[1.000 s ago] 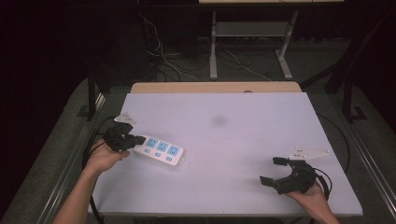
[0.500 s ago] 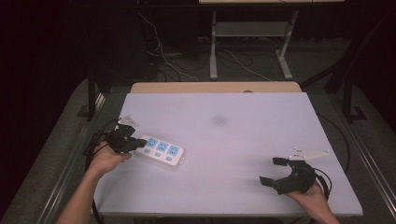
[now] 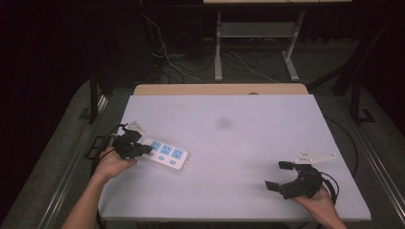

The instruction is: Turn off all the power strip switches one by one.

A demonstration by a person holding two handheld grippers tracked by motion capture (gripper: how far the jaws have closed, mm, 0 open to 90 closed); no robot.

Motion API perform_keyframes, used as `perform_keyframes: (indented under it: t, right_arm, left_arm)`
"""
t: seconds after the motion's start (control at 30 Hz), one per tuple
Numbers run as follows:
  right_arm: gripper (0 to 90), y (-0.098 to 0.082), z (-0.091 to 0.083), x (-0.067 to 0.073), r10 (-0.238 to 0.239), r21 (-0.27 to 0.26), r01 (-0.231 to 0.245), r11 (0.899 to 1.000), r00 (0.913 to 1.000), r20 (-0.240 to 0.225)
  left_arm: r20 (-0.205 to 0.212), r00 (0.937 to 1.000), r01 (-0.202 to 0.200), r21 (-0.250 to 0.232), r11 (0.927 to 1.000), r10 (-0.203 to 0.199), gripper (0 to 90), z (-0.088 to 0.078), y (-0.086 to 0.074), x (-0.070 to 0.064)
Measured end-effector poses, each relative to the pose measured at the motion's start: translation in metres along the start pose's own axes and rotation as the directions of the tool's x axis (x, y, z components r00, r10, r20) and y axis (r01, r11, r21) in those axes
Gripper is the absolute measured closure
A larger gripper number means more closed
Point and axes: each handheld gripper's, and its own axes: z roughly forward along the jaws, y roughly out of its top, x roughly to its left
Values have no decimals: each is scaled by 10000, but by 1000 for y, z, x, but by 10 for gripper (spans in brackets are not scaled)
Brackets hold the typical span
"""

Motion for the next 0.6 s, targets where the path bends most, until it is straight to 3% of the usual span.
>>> perform_keyframes:
  t: [0.17,0.6]
  right_arm:
    - [5,0,0,0,-21,27,21,10000,10000,2]
    - [5,0,0,1,-44,43,44,10000,10000,3]
  left_arm:
    - [-2,10000,-50,88,9999,50,890,3,-2,0]
    - [37,9996,267,87,9996,-267,893,4,-1,1]
